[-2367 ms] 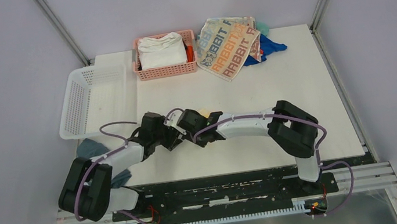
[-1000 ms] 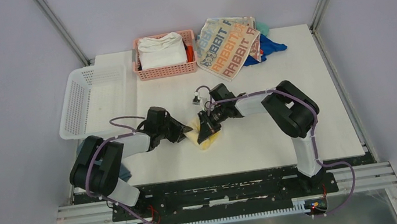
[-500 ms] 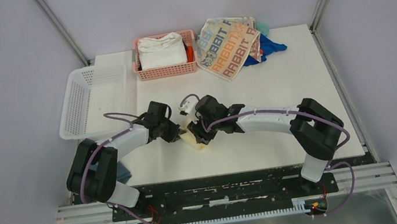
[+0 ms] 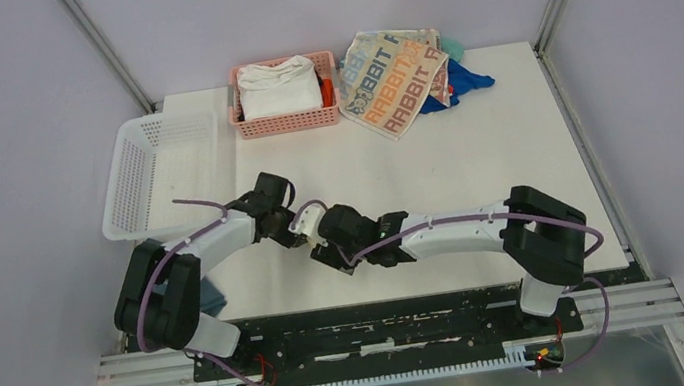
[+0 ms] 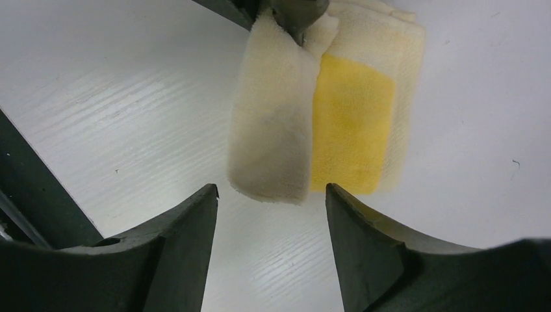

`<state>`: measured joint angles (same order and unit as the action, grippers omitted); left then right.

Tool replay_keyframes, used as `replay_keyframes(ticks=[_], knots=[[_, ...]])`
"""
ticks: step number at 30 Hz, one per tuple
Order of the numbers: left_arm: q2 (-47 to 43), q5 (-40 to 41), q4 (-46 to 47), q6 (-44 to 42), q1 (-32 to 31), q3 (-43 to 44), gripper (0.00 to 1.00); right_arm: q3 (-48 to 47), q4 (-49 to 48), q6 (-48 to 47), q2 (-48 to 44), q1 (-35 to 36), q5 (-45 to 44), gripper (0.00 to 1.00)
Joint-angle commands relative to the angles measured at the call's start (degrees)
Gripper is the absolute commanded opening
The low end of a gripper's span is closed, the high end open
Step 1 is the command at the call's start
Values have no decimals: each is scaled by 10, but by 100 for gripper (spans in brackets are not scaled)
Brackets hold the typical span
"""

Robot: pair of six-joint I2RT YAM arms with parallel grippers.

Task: Roll the towels
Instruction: Roll the towel at the center of the board.

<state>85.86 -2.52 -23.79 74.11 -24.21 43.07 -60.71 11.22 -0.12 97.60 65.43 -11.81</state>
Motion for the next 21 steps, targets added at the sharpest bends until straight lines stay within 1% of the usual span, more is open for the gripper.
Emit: replay_keyframes(ticks=[1, 5, 10, 15, 18, 20, 21], knots=[[-14, 37, -53, 48, 0, -11, 3, -30, -20, -11, 31, 30, -57, 69], [-23, 41, -53, 62, 0, -16, 3, -40, -18, -12, 55, 50, -79, 69], [-20, 36, -52, 70, 0, -17, 3, -58, -12, -8, 92, 53, -109, 68], [-28, 36, -47, 84, -1, -27, 3, -69, -10, -2, 111, 53, -129, 67], [-32, 37, -43, 90, -3, -31, 3, -79, -1, 2, 120, 53, -137, 63], [-35, 37, -41, 93, -3, -34, 3, -78, 0, 2, 120, 53, -126, 57], [-38, 38, -41, 94, -3, -35, 3, -78, 0, 2, 119, 53, -117, 52]])
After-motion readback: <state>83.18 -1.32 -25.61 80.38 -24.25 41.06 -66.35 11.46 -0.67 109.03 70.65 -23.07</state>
